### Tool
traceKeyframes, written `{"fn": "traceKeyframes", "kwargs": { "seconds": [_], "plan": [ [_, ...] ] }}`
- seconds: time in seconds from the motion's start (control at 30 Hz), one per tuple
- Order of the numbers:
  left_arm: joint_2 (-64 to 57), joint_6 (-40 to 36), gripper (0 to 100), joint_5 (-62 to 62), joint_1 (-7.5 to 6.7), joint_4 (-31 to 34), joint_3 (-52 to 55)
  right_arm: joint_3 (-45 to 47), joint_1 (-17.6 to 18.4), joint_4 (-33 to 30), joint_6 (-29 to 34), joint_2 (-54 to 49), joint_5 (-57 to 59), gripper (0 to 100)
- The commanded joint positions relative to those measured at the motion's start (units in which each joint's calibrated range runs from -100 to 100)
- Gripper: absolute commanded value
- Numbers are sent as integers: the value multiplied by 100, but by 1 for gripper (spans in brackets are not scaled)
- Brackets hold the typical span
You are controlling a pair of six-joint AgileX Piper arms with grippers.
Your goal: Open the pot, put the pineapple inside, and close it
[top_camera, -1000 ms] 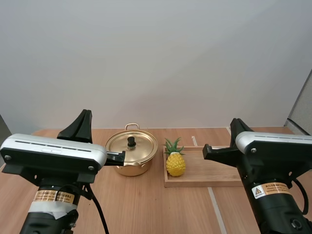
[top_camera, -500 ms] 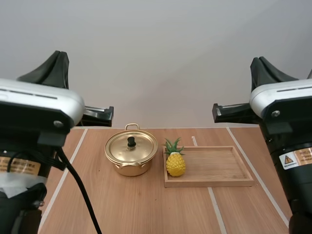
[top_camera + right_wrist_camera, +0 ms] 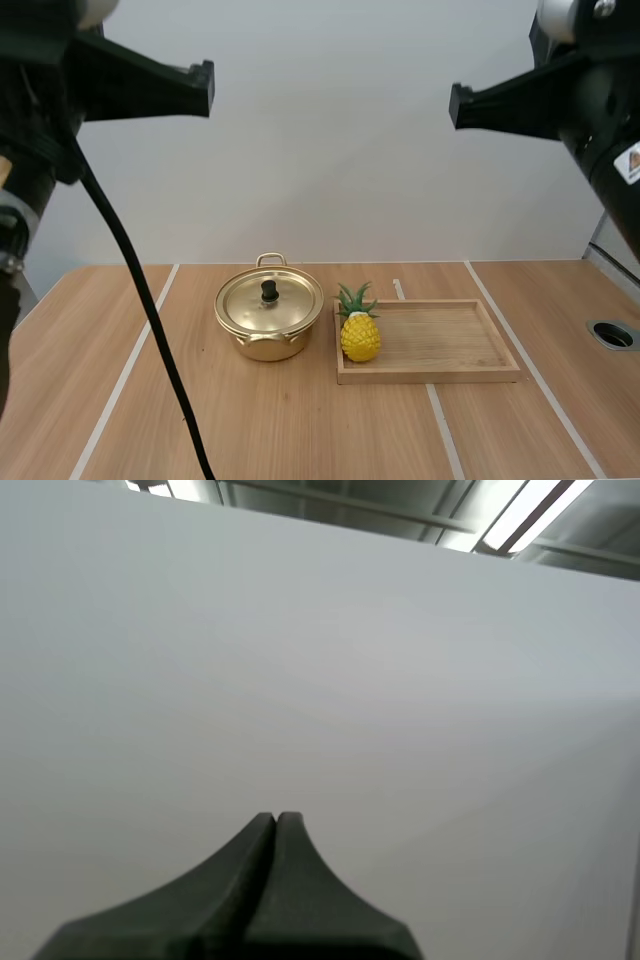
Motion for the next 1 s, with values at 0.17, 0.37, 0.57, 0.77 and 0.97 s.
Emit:
{"fn": "traceKeyframes", "kwargs": {
  "seconds": [0.17, 0.37, 0.57, 0.77, 0.97],
  "plan": [
    [759, -15, 0, 481, -33, 3, -858, -903, -20, 239, -24, 785, 608, 0],
    [1355, -15, 0, 1647, -33, 3, -1592, -1152, -20, 279, -24, 1098, 883, 0],
    [1729, -5, 0, 2386, -33, 3, -2104, -1152, -20, 279, -24, 1125, 900, 0],
    [2074, -5, 0, 3365, -33, 3, -2466, -1152, -20, 279, -24, 1267, 934, 0],
    [2527, 125, 0, 4492, -33, 3, -2807, -1152, -20, 279, -24, 1476, 1411, 0]
  ]
}}
